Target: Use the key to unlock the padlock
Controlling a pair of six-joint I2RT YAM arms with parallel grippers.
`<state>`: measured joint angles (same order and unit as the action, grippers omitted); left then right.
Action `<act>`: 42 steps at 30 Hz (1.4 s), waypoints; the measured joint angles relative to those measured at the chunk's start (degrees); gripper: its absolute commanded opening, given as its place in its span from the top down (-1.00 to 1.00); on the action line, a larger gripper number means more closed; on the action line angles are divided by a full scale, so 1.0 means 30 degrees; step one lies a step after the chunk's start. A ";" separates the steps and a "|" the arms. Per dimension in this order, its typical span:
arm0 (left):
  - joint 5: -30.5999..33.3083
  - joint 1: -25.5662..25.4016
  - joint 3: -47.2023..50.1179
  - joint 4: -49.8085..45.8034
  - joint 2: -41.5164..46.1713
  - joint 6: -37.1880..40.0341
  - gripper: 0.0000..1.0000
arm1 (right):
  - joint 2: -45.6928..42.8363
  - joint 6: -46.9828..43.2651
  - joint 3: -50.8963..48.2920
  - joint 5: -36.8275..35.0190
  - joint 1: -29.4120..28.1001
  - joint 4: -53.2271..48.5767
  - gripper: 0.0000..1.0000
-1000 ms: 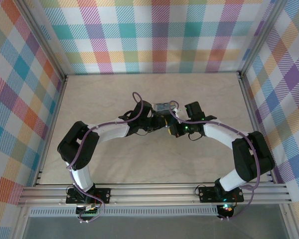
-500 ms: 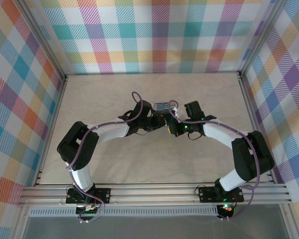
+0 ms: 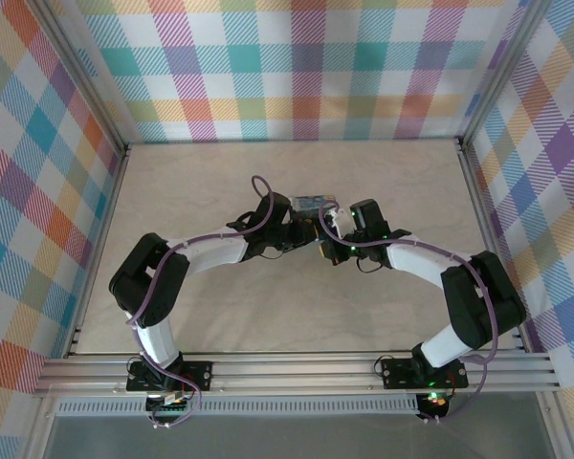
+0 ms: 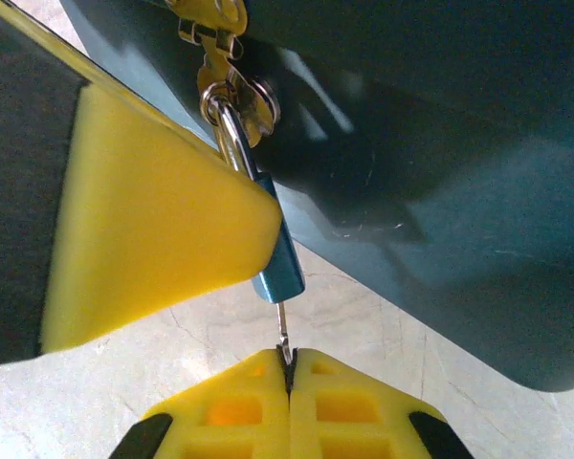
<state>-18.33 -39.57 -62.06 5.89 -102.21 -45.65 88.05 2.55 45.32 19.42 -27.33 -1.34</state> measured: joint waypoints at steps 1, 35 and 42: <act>0.0000 0.0000 0.0000 -0.0007 0.0000 0.0007 0.73 | -0.0007 0.0000 -0.0131 -0.0102 -0.0044 0.0240 1.00; 0.0051 0.0007 0.0000 0.0138 0.0095 0.0007 0.73 | -0.0714 -0.1166 -0.0503 -0.0656 -0.0168 0.0780 1.00; 0.0029 0.0007 0.0000 0.0131 0.0131 0.0007 0.73 | -0.0714 -0.1137 -0.0503 -0.0306 -0.0058 0.0780 1.00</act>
<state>-18.24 -39.55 -62.06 6.28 -101.82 -45.63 85.91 -0.86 43.81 18.50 -27.51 0.99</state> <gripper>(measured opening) 0.180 0.048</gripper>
